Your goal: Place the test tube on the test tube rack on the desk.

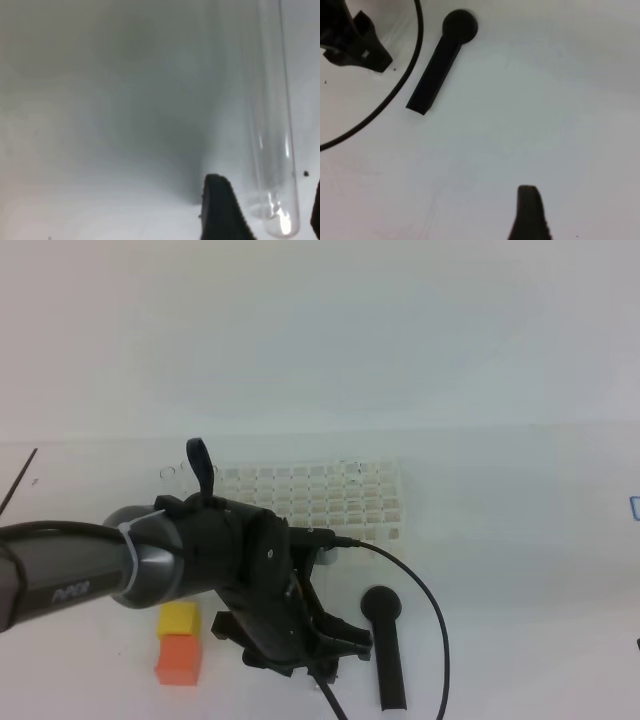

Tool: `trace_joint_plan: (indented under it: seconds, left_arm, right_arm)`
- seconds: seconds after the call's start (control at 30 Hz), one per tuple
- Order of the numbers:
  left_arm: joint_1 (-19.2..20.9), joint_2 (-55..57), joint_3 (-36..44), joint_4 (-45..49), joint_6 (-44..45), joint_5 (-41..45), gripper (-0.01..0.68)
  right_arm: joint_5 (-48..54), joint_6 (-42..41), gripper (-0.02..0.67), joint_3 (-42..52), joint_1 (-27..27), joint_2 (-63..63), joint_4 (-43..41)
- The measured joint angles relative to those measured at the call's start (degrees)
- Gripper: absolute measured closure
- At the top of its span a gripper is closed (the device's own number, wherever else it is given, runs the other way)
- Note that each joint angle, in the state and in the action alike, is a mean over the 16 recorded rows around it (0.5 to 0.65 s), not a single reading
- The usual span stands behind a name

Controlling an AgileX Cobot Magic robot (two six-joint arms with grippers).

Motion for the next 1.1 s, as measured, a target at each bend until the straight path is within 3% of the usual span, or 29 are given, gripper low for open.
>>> trace_joint_plan:
  seconds: [0.73,1.1]
  left_arm:
    - [-0.3,3.4,-3.9,2.6,-2.3,4.1,0.324]
    - [-0.4,4.2,-5.0,8.0,-5.6,7.0,0.382]
  right_arm:
    - [-0.3,-0.9,0.181,0.0,0.0,0.0,0.7]
    - [-0.7,-1.1,0.188,0.0,0.0,0.0,0.8]
